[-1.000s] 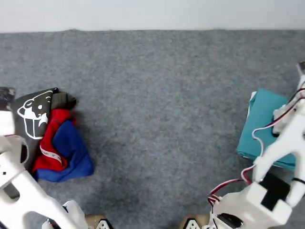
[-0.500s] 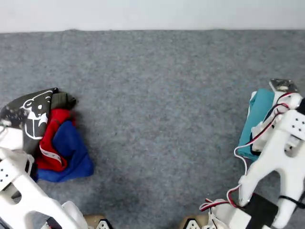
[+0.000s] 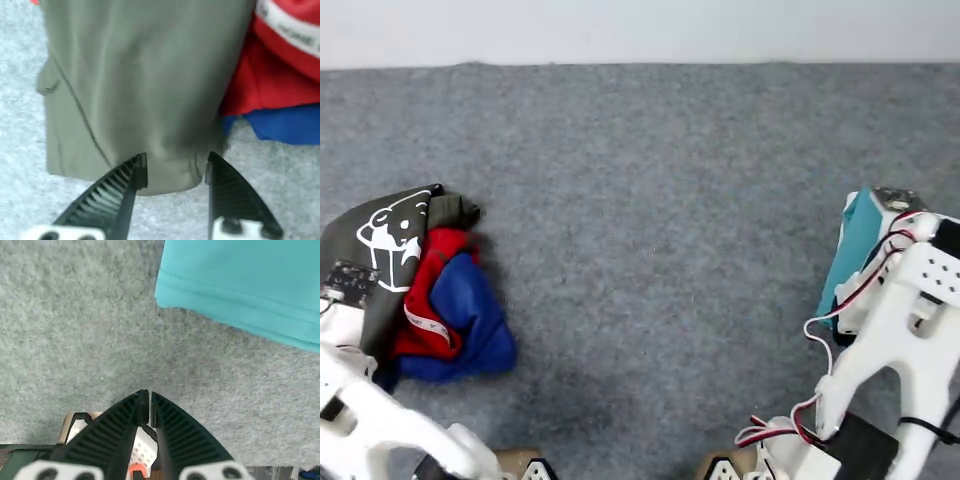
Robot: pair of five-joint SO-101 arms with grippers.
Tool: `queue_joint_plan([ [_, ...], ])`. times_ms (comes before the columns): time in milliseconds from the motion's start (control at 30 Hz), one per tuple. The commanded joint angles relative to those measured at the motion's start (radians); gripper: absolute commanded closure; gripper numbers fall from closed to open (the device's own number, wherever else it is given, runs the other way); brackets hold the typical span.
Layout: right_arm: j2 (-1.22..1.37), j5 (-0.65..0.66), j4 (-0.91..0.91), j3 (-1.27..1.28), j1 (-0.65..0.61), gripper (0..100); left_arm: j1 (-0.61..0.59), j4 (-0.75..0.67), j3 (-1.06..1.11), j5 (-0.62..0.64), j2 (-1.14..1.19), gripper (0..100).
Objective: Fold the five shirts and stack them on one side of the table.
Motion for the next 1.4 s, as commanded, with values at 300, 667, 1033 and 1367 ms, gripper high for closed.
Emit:
queue_joint_plan([
  [300, -0.038, -0.009, 0.041, -0.005, -0.012, 98.9, 0.003, -0.046, -0.154, 0.043, 0.296, 93],
  [667, -0.038, -0.02, 0.041, -0.005, -0.013, 98.9, 0.025, 0.259, -0.532, 0.169, 0.084, 99],
  [1033, -0.039, -0.083, 0.041, -0.005, -0.015, 98.9, 0.273, 0.265, -0.832, 0.583, -0.112, 99],
  [1367, -0.039, -0.083, 0.041, -0.005, -0.015, 98.9, 0.675, 0.264, -1.026, 0.836, -0.112, 99],
])
